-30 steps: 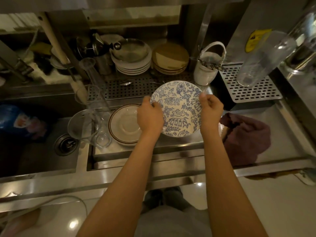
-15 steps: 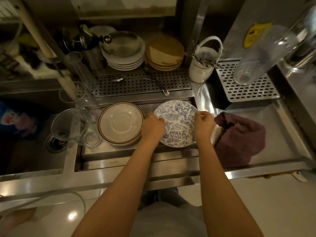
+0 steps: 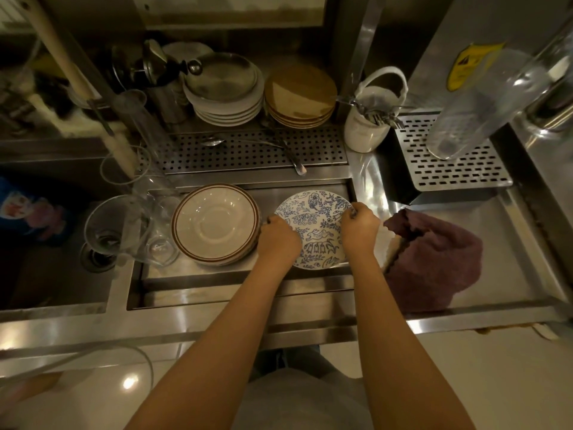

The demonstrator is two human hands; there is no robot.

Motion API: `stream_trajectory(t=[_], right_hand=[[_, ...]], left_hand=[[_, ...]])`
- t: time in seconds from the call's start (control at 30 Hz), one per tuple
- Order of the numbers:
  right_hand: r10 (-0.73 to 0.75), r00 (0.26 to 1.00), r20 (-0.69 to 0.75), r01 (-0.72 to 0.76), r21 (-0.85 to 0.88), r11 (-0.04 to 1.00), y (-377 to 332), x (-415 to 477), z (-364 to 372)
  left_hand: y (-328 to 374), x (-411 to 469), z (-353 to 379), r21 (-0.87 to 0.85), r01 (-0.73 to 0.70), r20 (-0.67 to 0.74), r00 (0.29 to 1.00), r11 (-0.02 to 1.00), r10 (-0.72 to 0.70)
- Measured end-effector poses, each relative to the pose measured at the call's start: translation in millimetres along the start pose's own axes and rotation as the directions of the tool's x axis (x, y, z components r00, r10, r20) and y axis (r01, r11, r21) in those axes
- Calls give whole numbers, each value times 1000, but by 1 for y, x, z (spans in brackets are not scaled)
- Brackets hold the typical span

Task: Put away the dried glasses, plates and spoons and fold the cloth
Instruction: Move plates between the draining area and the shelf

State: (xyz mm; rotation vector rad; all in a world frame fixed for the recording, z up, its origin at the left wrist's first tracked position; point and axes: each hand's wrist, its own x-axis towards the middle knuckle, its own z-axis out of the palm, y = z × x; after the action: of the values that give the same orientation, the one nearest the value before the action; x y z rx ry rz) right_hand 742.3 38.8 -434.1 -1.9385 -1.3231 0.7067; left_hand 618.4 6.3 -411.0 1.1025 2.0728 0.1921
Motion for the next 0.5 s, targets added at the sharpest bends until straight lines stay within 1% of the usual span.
stream_trajectory(t=[0.13, 0.4, 0.5], right_hand=[[3, 999, 43, -1, -55, 998, -1, 2, 3], [18, 990, 139, 3, -151, 989, -4, 8, 8], [-2, 988, 152, 31, -189, 981, -8, 8, 10]], left_hand=[[3, -1, 4, 33, 38, -24, 999, 999, -37], [3, -4, 5, 74, 47, -83, 996, 996, -40], [4, -5, 4, 81, 54, -103, 994, 995, -46]])
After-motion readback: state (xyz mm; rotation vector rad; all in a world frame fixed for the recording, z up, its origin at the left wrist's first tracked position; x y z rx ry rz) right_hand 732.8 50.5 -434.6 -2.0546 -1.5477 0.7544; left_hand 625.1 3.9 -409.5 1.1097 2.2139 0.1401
